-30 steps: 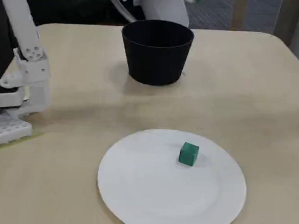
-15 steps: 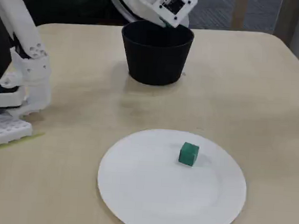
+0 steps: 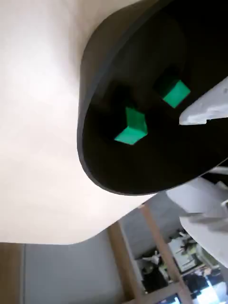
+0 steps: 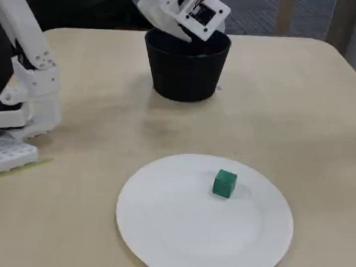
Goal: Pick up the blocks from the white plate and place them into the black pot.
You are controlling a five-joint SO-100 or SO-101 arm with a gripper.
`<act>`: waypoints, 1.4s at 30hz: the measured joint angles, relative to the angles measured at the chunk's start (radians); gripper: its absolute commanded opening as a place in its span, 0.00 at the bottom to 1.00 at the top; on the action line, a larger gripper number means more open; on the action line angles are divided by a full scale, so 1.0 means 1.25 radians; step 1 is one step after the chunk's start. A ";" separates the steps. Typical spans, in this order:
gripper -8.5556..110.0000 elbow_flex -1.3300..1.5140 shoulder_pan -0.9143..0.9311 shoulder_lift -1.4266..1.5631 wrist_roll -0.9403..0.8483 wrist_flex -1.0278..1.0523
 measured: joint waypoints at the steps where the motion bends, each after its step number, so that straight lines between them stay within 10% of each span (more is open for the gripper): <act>1: 0.21 0.000 0.000 0.000 0.000 0.000; 4: 0.05 0.000 0.000 0.000 -0.004 0.002; 26: 0.05 -0.809 0.648 -0.438 0.007 0.698; 42: 0.05 -0.411 0.769 -0.324 0.016 0.453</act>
